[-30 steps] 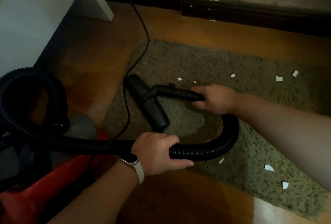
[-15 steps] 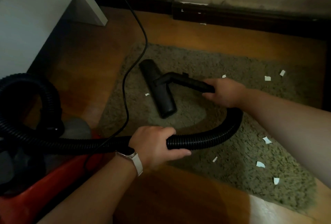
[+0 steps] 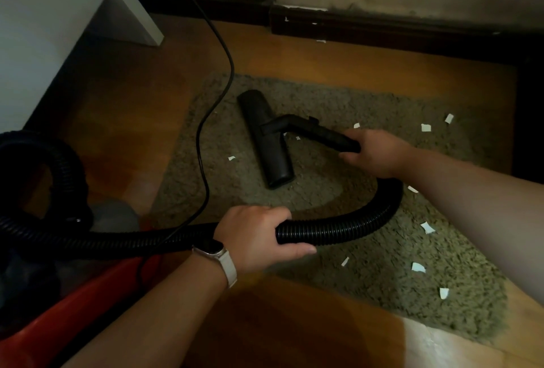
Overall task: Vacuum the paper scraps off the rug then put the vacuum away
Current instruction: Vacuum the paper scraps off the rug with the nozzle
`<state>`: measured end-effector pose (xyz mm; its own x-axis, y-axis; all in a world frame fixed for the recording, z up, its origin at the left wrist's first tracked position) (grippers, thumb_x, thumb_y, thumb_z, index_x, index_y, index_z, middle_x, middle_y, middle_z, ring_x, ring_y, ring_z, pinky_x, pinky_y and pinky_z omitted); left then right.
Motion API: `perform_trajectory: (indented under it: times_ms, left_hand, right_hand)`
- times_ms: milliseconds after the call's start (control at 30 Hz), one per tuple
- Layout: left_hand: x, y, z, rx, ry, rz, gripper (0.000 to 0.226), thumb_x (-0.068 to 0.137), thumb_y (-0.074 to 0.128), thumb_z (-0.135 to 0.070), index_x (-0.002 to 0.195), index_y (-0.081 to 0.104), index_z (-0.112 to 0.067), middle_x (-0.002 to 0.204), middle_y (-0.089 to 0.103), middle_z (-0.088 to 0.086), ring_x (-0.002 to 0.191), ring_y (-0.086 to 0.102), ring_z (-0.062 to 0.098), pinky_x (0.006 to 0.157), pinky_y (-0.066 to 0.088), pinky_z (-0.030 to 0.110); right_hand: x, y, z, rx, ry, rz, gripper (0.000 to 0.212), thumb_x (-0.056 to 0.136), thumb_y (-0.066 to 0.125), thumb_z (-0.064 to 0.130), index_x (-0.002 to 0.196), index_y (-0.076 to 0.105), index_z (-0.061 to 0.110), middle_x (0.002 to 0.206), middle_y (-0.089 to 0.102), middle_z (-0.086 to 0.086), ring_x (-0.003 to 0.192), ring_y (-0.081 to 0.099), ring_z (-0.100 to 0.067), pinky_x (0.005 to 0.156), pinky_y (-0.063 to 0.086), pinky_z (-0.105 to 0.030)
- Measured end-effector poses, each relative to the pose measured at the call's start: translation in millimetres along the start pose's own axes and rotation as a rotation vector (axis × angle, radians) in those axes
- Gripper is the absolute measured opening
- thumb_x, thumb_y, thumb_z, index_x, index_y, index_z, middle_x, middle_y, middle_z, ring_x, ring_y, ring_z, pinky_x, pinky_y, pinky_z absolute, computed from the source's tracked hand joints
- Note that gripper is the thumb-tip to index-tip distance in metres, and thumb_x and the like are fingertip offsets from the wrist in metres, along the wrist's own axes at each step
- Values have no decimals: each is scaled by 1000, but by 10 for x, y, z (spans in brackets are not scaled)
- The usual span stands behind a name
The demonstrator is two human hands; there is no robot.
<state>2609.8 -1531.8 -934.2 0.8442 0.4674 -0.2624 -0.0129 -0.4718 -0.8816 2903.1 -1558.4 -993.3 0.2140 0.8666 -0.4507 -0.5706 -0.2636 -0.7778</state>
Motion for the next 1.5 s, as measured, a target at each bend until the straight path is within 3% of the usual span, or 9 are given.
perform_trajectory:
  times_ms: [100, 467, 633, 767, 967, 1100, 1300, 1500]
  left_hand:
    - [-3, -1, 5, -5, 1, -22, 57, 72, 39, -92, 84, 55, -38, 63, 48, -19, 57, 48, -4, 51, 36, 14]
    - [-148, -1, 114, -52, -51, 6, 56, 71, 43, -90, 87, 55, -39, 68, 51, -17, 62, 51, -1, 55, 37, 16]
    - [-267, -20, 198, -63, -74, 33, 59, 71, 42, -89, 88, 57, -35, 71, 56, -14, 65, 54, 2, 58, 47, 24]
    - [-341, -4, 236, -48, -78, -1, 59, 71, 45, -88, 86, 60, -33, 69, 57, -13, 63, 54, 4, 55, 45, 24]
    - [-395, 33, 228, -45, -71, 6, 62, 72, 42, -89, 86, 60, -31, 70, 58, -11, 64, 56, 5, 55, 48, 27]
    - [-397, 44, 197, -24, -66, 32, 64, 70, 40, -90, 85, 59, -31, 68, 56, -11, 62, 55, 6, 55, 47, 28]
    - [-262, -9, 115, 51, -67, 57, 66, 66, 35, -95, 85, 57, -35, 69, 55, -14, 64, 54, 3, 55, 38, 21]
    - [-106, -88, -35, 104, -25, -15, 68, 67, 31, -95, 86, 58, -36, 63, 50, -18, 59, 49, 1, 53, 33, 18]
  right_hand:
    - [24, 9, 14, -14, 7, 4, 31, 97, 57, 42, 125, 54, 31, 88, 61, 3, 76, 60, -17, 69, 53, -37]
    - [233, 108, 330, -20, -92, 57, 28, 97, 57, 43, 123, 54, 30, 84, 62, 4, 71, 60, -14, 56, 43, -29]
    - [297, 227, 518, -5, -126, 101, 33, 97, 57, 42, 128, 52, 31, 89, 63, 2, 78, 62, -19, 71, 53, -37]
    - [322, 307, 641, -39, -165, 83, 37, 95, 58, 45, 128, 52, 29, 92, 62, 0, 84, 60, -24, 75, 50, -37]
    - [278, 356, 728, -104, -253, 130, 27, 93, 58, 49, 114, 55, 33, 81, 56, 12, 78, 58, -19, 60, 37, -30]
    - [154, 370, 679, -106, -297, 175, 27, 92, 59, 48, 116, 55, 37, 76, 58, 12, 71, 58, -9, 60, 39, -29]
    - [-68, 232, 440, -23, -260, 168, 24, 94, 60, 44, 117, 53, 40, 77, 61, 9, 69, 60, -12, 55, 38, -27]
    - [-186, 8, 101, 104, -96, -14, 23, 96, 61, 39, 117, 56, 32, 80, 63, 2, 67, 59, -12, 57, 41, -30]
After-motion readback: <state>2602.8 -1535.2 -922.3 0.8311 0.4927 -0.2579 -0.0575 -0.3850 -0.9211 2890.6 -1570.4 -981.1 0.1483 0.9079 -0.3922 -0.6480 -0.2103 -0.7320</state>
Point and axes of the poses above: each hand's wrist, its own x-axis towards the middle knuckle, its own y-axis out of the palm, z = x × y, the point moved 2 cm from there along x, towards the middle knuckle
